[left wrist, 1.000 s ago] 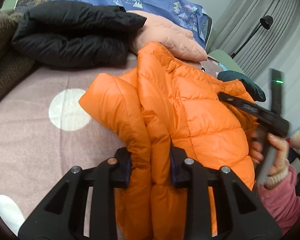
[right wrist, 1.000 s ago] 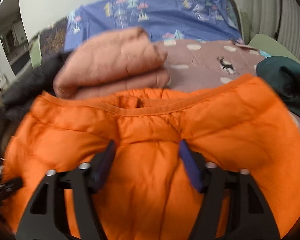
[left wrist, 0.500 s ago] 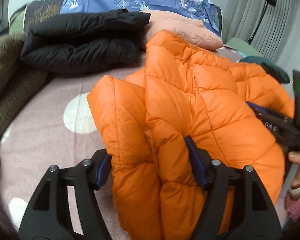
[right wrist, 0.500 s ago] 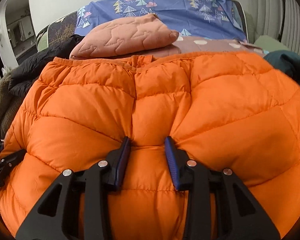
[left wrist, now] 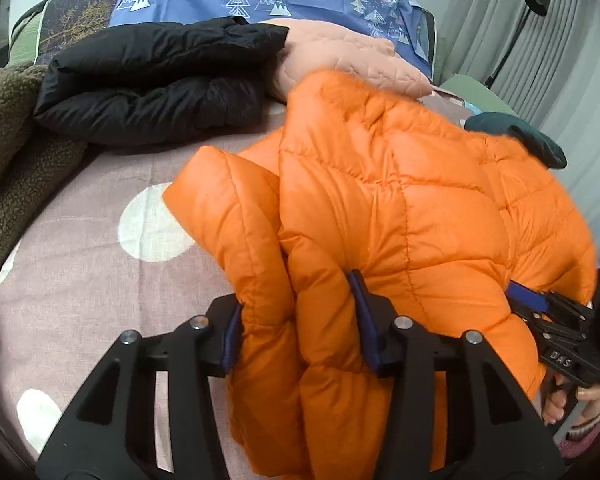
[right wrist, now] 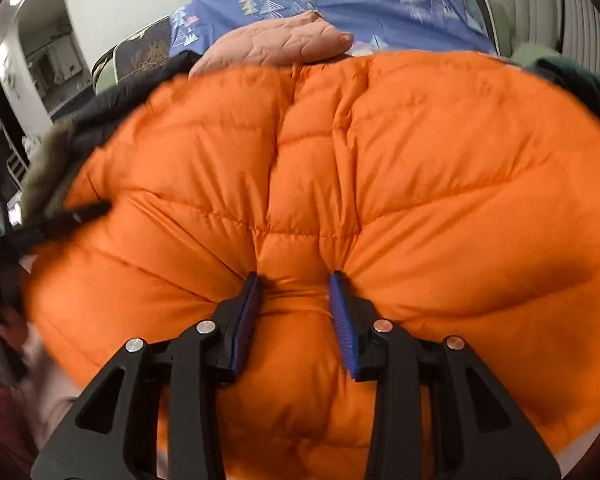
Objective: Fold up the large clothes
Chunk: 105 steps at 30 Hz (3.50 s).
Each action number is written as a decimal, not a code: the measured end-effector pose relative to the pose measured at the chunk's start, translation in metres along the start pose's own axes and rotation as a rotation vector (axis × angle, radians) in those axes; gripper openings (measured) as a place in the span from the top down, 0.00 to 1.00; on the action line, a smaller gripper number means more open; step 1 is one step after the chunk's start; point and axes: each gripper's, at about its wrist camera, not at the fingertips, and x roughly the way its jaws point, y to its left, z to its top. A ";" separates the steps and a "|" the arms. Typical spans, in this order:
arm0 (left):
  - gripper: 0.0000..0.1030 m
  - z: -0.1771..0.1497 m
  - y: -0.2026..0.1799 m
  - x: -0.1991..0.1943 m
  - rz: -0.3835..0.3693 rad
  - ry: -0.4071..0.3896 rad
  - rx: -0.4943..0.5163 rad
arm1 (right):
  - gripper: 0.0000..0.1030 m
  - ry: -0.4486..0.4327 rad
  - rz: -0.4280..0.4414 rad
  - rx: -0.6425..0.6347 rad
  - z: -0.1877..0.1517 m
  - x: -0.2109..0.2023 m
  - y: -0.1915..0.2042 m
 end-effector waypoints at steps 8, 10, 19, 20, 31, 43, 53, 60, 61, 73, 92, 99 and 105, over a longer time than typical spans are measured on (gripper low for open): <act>0.63 0.005 0.014 -0.006 -0.062 0.011 -0.050 | 0.51 -0.084 0.016 -0.088 0.003 -0.055 0.014; 0.67 0.009 0.016 -0.010 -0.083 0.011 -0.047 | 0.51 -0.137 0.035 -0.191 -0.005 -0.075 0.037; 0.50 0.018 0.020 -0.007 -0.096 0.052 -0.030 | 0.34 -0.170 0.036 -0.792 -0.059 -0.057 0.176; 0.43 0.019 0.025 -0.005 -0.108 0.055 -0.042 | 0.32 -0.159 0.032 -0.807 -0.062 -0.054 0.180; 0.36 0.048 0.069 0.048 -0.320 0.124 -0.173 | 0.25 -0.129 -0.131 -0.940 -0.066 0.005 0.222; 0.82 0.062 0.057 0.004 -0.443 -0.011 -0.161 | 0.89 -0.205 0.055 -0.596 -0.009 -0.033 0.177; 0.82 0.116 -0.028 -0.056 -0.468 -0.097 0.027 | 0.89 -0.328 0.296 -0.280 0.028 -0.097 0.098; 0.82 0.146 -0.134 -0.060 -0.483 -0.088 0.212 | 0.89 -0.417 0.365 -0.108 0.036 -0.129 0.020; 0.82 0.149 -0.144 -0.058 -0.477 -0.085 0.228 | 0.89 -0.418 0.367 -0.096 0.033 -0.133 0.012; 0.83 0.138 -0.213 -0.039 -0.439 -0.088 0.323 | 0.74 -0.385 0.296 0.226 0.003 -0.135 -0.157; 0.80 0.131 -0.291 0.040 -0.441 0.068 0.332 | 0.98 -0.158 0.254 0.325 0.006 -0.062 -0.174; 0.72 0.123 -0.323 0.079 -0.438 0.151 0.373 | 0.94 -0.296 0.202 0.271 -0.039 -0.151 -0.185; 0.59 0.116 -0.330 0.098 -0.479 0.177 0.342 | 0.37 -0.425 0.267 0.131 -0.051 -0.219 -0.140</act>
